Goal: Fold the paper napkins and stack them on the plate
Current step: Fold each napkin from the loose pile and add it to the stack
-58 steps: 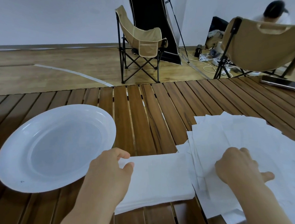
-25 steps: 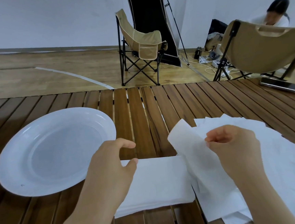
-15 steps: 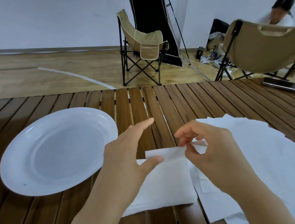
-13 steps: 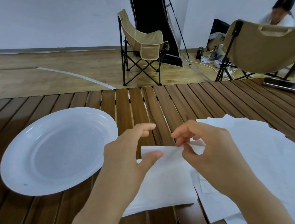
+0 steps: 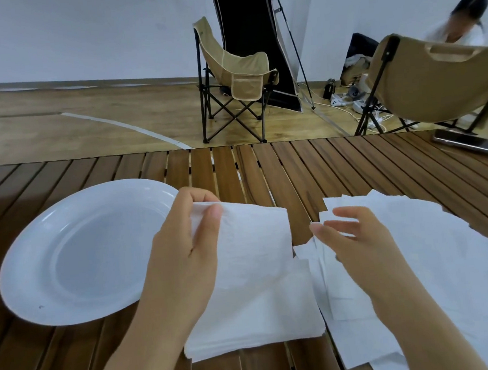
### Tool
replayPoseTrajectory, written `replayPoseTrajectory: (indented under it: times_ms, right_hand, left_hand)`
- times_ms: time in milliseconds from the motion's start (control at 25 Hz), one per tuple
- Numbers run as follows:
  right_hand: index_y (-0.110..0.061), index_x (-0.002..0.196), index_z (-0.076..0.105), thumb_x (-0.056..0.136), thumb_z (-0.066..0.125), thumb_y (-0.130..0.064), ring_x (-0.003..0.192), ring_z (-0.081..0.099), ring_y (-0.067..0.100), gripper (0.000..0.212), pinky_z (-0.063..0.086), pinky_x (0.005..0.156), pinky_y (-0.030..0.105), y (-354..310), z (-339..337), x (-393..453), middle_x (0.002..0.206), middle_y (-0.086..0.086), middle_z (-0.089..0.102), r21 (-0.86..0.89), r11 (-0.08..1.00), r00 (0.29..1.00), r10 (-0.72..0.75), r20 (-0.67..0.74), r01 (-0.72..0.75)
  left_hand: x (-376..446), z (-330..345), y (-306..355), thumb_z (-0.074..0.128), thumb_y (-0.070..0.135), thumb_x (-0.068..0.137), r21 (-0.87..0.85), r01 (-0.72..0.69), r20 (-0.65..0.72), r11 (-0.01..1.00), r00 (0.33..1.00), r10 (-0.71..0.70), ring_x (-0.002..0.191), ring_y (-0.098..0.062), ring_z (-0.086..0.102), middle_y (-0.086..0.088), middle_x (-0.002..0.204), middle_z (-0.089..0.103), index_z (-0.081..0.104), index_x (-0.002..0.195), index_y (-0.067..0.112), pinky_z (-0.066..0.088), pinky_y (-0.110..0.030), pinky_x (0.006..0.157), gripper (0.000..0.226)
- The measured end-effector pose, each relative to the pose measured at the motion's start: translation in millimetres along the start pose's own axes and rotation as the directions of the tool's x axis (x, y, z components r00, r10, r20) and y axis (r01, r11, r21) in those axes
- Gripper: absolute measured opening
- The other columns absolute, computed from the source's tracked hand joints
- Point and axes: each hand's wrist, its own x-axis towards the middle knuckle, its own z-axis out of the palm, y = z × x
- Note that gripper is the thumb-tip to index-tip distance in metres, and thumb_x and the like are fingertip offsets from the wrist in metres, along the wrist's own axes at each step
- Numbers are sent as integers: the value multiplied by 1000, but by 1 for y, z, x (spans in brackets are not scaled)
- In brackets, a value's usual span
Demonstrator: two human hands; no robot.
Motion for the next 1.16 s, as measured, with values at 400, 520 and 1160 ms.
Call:
replayPoseTrajectory:
  times_ms: [400,520,1160]
  right_hand:
    - [-13,86,69,88,64,-37,100,64,24,24,51,90,40,6,1,4,99,6,70,332,932,971,72,229,-147]
    - [-17,66,68,87,66,-28,88,61,22,24,49,84,40,2,-3,1,83,4,68,397,916,987,-1,159,-63]
    - [-12,72,73,85,68,-36,66,49,6,27,40,65,26,-11,3,-7,68,-3,62,368,924,984,-39,-176,102]
  left_hand:
    - [-1,-2,7,41,39,94,-96,119,43,988,992,-115,72,2,51,17,81,57,53,93,31,37,-12,57,14]
    - [1,-1,-4,42,39,95,-12,175,-32,984,984,-176,87,-1,54,19,91,57,51,101,32,35,-15,61,13]
    - [-1,4,-16,65,44,82,-6,375,-123,927,920,-373,78,-14,67,8,86,68,60,87,26,56,-41,79,19]
